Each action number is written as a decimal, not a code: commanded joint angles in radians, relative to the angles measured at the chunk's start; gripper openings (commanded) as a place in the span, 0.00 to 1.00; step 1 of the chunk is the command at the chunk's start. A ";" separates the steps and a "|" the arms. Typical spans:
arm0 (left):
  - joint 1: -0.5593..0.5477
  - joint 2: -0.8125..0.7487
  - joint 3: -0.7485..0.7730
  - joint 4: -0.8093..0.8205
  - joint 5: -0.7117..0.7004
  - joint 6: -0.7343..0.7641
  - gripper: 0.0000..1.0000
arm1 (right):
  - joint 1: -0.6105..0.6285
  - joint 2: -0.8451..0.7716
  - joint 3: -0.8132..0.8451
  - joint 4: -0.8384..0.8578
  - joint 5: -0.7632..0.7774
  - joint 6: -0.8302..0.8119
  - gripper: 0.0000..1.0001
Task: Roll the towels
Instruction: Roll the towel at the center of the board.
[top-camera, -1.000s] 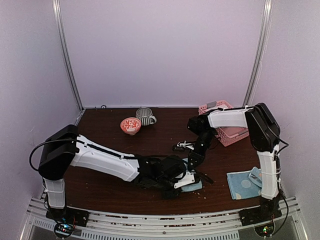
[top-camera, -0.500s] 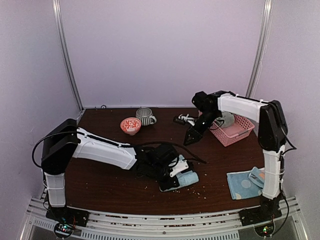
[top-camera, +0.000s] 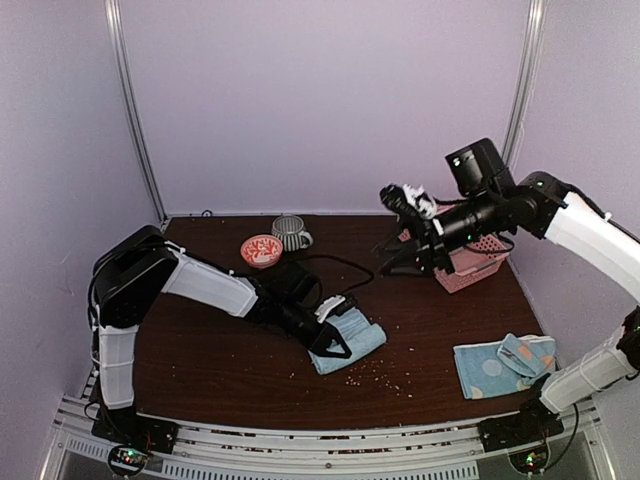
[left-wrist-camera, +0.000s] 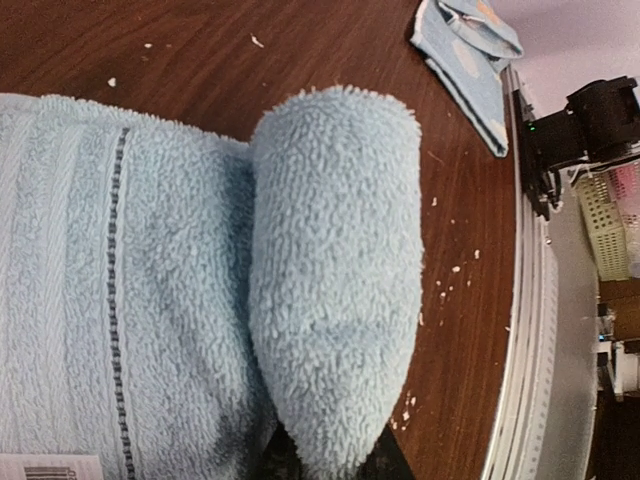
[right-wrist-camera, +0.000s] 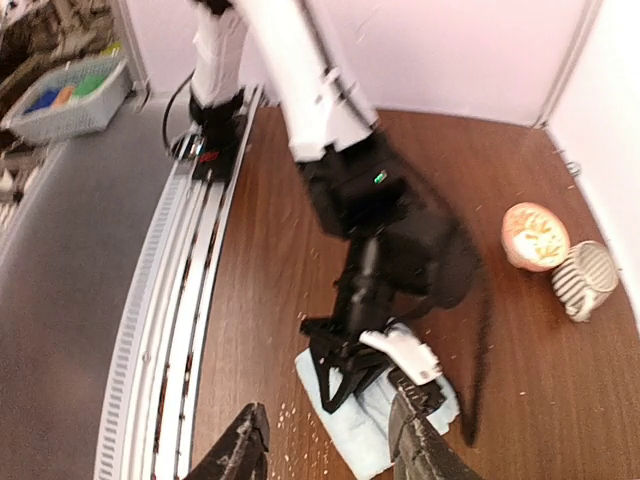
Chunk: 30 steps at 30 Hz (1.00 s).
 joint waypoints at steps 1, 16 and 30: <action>0.002 0.067 -0.065 0.045 0.104 -0.104 0.08 | 0.098 0.072 -0.157 -0.049 0.267 -0.169 0.41; 0.011 0.067 -0.079 0.013 0.111 -0.092 0.12 | 0.305 0.248 -0.438 0.331 0.692 -0.317 0.56; 0.012 0.035 -0.101 0.006 0.110 -0.072 0.19 | 0.315 0.409 -0.471 0.376 0.683 -0.361 0.37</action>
